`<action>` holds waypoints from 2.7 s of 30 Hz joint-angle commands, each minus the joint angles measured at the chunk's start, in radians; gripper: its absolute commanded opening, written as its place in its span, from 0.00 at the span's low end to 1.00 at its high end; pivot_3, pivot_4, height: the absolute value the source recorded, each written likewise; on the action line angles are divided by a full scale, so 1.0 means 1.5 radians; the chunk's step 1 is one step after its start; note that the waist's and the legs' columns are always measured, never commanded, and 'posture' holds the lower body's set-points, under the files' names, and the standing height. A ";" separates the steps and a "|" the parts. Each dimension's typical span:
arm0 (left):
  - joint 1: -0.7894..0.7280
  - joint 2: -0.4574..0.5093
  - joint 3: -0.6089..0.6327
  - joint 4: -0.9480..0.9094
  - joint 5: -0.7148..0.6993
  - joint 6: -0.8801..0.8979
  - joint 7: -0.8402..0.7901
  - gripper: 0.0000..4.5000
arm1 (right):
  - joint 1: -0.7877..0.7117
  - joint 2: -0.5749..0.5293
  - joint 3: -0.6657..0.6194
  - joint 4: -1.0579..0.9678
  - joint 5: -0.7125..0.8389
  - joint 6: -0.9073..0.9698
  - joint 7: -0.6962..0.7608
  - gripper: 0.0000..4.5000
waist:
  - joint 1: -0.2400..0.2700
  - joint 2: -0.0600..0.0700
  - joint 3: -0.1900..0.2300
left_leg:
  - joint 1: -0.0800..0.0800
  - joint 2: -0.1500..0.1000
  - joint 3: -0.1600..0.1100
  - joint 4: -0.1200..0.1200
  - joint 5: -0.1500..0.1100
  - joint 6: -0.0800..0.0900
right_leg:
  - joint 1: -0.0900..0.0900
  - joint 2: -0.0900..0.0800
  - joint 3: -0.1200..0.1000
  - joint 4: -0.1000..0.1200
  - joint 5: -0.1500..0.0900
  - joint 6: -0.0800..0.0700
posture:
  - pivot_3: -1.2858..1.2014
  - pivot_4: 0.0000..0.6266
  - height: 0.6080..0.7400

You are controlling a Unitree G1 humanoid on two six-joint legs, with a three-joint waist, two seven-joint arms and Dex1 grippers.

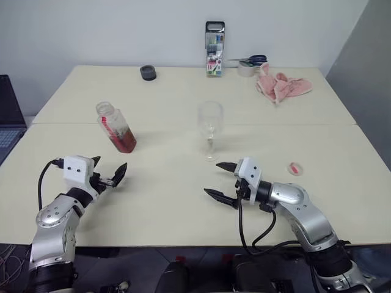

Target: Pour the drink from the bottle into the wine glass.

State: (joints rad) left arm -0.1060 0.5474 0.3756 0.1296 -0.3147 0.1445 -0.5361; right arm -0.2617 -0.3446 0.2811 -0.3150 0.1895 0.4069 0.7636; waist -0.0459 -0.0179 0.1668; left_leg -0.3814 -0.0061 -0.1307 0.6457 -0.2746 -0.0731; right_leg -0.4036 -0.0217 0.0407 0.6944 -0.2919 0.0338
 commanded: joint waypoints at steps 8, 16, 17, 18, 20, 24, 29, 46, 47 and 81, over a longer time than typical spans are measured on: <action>-0.098 0.037 -0.006 0.070 0.006 -0.011 -0.026 1.00 | -0.051 -0.004 -0.014 -0.026 0.030 0.028 -0.005 0.99 | 0.003 0.000 0.000 | 0.000 0.000 0.000 0.000 0.000 0.000 | 0.000 0.000 0.000 0.000 0.000 0.000 | 0.52 0.24 1.00; -0.157 0.043 -0.027 0.122 0.021 -0.026 -0.036 1.00 | -0.058 -0.004 -0.016 -0.028 0.030 0.029 -0.012 0.99 | 0.003 0.000 0.000 | 0.000 0.000 0.000 0.000 0.000 0.000 | 0.000 0.000 0.000 0.000 0.000 0.000 | 0.52 0.24 1.00; -0.165 0.043 -0.030 0.129 0.022 -0.027 -0.037 1.00 | -0.059 -0.003 -0.016 -0.028 0.030 0.029 -0.012 0.99 | 0.003 0.000 0.000 | 0.000 0.000 0.000 0.000 0.000 0.000 | 0.000 0.000 0.000 0.000 0.000 0.000 | 0.52 0.24 1.00; -0.173 0.043 -0.033 0.136 0.022 -0.029 -0.039 1.00 | -0.059 -0.003 -0.016 -0.029 0.030 0.029 -0.013 0.99 | 0.003 0.000 0.000 | 0.000 0.000 0.000 0.000 0.000 0.000 | 0.000 0.000 0.000 0.000 0.000 0.000 | 0.52 0.24 1.00; -0.193 0.046 -0.040 0.155 0.025 -0.036 -0.044 1.00 | -0.061 -0.002 -0.016 -0.031 0.031 0.030 -0.014 0.99 | 0.003 0.000 0.000 | 0.000 0.000 0.000 0.000 0.000 0.000 | 0.000 0.000 0.000 0.000 0.000 0.000 | 0.52 0.24 1.00; -0.227 0.050 -0.041 0.195 0.031 -0.052 -0.049 1.00 | -0.064 -0.003 -0.017 -0.033 0.034 0.032 -0.017 0.99 | 0.003 0.000 0.000 | 0.000 0.000 0.000 0.000 0.000 0.000 | 0.000 0.000 0.000 0.000 0.000 0.000 | 0.52 0.24 1.00; -0.258 0.049 -0.042 0.236 0.035 -0.068 -0.050 1.00 | -0.074 0.007 -0.034 -0.041 0.067 0.031 -0.006 0.99 | 0.003 0.000 0.000 | 0.000 0.000 0.000 0.000 0.000 0.000 | 0.000 0.000 0.000 0.000 0.000 0.000 | 0.52 0.24 1.00; -0.350 0.045 -0.056 0.366 0.039 -0.116 -0.071 0.87 | -0.100 -0.022 -0.034 -0.044 0.108 0.028 0.029 1.00 | 0.002 0.000 0.000 | 0.000 0.000 0.000 0.000 0.000 0.000 | 0.000 0.000 0.000 0.000 0.000 0.000 | 0.52 0.24 1.00; -0.353 0.044 -0.056 0.371 0.035 -0.114 -0.078 0.80 | -0.101 -0.023 -0.033 -0.043 0.106 0.026 0.028 1.00 | 0.002 0.000 0.000 | 0.000 0.000 0.000 0.000 0.000 0.000 | 0.000 0.000 0.000 0.000 0.000 0.000 | 0.52 0.24 1.00; -0.667 -0.013 -0.360 0.420 0.358 -0.427 0.002 0.37 | -0.116 -0.051 -0.218 -0.162 0.214 0.212 -0.191 1.00 | 0.003 -0.003 0.001 | -0.002 -0.001 0.000 0.000 0.000 0.000 | -0.001 0.000 0.000 -0.001 0.000 0.000 | 0.52 0.24 1.00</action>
State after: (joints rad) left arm -1.0540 0.5137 -0.1615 0.7579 0.1948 -0.4252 -0.5715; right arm -0.4135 -0.4180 -0.0200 -0.5117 0.4941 0.7330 0.4839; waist -0.0417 -0.0220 0.1690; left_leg -0.3849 -0.0076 -0.1300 0.6459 -0.2743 -0.0733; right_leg -0.4052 -0.0214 0.0407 0.6934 -0.2918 0.0338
